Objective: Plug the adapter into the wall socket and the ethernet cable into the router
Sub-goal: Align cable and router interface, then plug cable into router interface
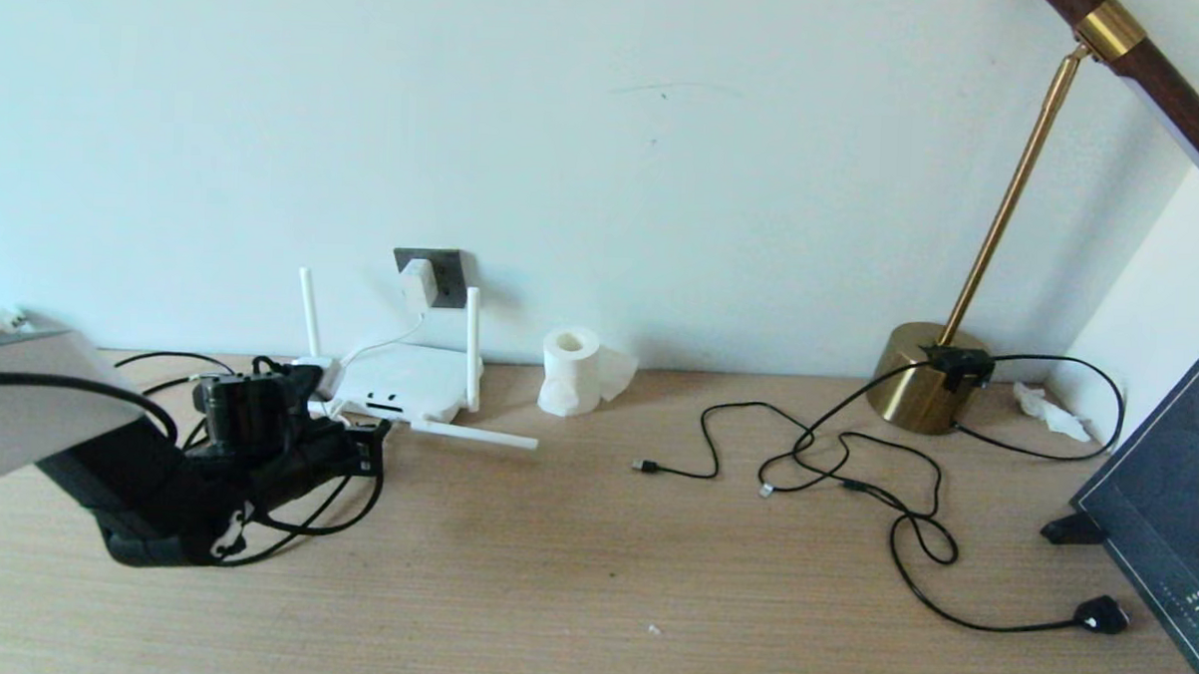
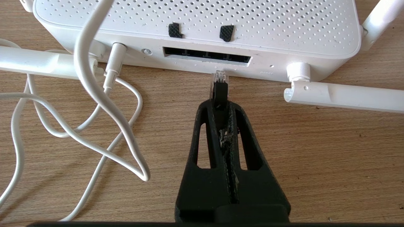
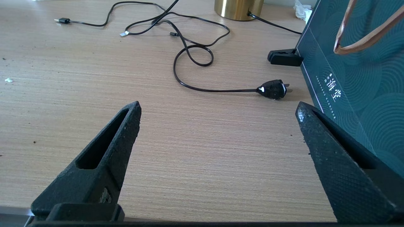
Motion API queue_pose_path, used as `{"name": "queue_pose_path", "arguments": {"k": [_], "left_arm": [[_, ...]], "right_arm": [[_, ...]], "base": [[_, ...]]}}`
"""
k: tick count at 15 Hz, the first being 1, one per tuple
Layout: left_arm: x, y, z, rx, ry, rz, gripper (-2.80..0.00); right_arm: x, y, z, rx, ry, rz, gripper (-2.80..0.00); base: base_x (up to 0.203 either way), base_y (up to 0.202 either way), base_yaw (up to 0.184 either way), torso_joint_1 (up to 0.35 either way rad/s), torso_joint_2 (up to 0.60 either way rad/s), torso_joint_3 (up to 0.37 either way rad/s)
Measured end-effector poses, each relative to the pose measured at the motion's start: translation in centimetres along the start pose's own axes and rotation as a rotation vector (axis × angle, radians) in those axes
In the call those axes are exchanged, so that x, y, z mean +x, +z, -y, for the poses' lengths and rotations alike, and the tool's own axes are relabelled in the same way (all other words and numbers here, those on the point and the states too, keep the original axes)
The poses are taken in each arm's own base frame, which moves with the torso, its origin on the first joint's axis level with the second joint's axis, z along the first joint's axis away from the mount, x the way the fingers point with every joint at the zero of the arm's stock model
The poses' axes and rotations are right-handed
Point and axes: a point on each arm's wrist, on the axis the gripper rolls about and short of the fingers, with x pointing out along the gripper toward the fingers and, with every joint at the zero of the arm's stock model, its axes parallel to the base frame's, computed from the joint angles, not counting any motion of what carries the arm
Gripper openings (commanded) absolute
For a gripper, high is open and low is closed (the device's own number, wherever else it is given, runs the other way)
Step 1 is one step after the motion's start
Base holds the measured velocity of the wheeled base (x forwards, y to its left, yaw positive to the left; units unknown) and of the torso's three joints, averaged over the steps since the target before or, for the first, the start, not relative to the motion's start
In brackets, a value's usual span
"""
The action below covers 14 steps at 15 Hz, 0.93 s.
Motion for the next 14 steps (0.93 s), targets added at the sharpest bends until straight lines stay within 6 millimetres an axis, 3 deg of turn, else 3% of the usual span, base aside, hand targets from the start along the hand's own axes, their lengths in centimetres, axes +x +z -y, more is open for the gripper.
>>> {"name": "queue_pose_path", "arguments": {"k": [14], "left_arm": [[-0.05,-0.04,0.09,0.001,-0.002,-0.001,-2.80]], "right_arm": [[0.00,0.00,0.00,0.000,0.000,0.000,0.00]], "base": [[0.000,0.000,0.000,0.000,0.00,0.000]]}}
